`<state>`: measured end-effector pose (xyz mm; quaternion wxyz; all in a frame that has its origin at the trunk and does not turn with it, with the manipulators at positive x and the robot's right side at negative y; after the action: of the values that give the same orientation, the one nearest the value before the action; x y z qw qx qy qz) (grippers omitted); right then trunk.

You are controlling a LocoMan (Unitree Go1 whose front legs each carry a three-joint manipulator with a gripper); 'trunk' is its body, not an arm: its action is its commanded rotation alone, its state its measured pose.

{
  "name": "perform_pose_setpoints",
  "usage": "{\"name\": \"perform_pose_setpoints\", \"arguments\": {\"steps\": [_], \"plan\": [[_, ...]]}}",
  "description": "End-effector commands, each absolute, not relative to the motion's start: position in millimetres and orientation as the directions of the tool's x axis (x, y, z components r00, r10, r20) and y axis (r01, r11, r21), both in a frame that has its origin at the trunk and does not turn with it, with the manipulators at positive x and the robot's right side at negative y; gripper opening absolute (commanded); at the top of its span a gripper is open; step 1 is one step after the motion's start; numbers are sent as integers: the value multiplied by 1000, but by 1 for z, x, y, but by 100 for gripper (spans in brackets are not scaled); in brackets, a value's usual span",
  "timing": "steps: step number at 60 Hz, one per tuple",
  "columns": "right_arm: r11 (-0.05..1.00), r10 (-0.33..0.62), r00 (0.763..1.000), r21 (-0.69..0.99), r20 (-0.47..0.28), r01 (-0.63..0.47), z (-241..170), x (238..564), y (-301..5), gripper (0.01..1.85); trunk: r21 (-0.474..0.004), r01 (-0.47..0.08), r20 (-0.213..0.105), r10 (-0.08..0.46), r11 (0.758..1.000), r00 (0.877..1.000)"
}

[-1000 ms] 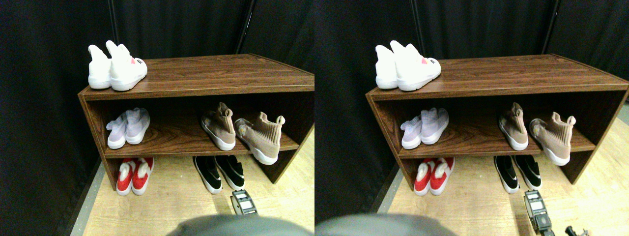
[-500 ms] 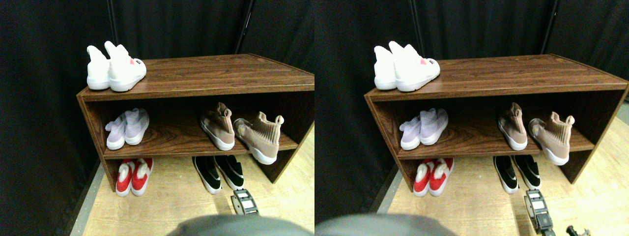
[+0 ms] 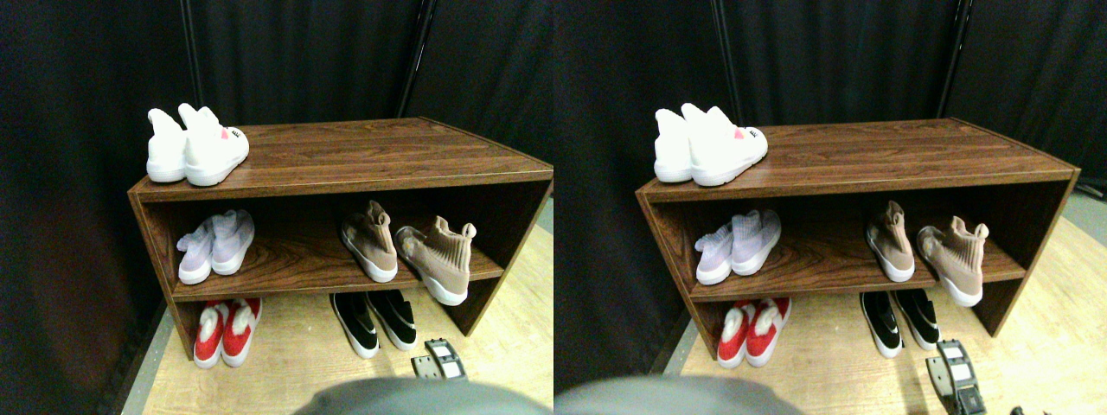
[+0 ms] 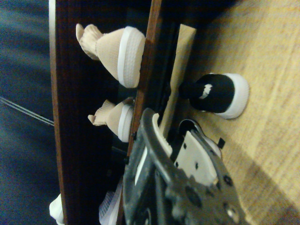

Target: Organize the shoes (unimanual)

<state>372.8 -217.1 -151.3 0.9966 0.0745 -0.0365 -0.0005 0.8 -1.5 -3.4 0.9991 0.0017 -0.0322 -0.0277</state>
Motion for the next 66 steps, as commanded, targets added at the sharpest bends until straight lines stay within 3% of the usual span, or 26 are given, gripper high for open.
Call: {"name": "perform_pose_setpoints", "arguments": {"steps": [1, 5, 11, 21, 43, 54, 66], "plan": [[982, -22, 995, 190, 97, 4, -136, 365, -214, 44, -11, 61, 91, -60, 998, 994], [968, -11, 996, 253, 85, -11, -131, 361, -215, 45, -16, 65, 97, -63, 998, 993], [959, 17, 992, 280, 121, -51, -123, 356, -216, 44, -20, 69, 107, -66, 997, 992], [879, -14, 984, 472, 178, -73, -110, 351, -220, 50, -25, 75, 117, -72, 997, 990], [684, -43, 981, 721, 190, -109, -94, 354, -231, 107, -16, 88, 109, -86, 996, 990], [606, -91, 981, 792, 169, -80, -90, 365, -235, 149, -7, 89, 100, -88, 996, 991], [579, -107, 985, 814, 133, -47, -89, 380, -240, 166, -6, 89, 95, -88, 996, 992]]}}
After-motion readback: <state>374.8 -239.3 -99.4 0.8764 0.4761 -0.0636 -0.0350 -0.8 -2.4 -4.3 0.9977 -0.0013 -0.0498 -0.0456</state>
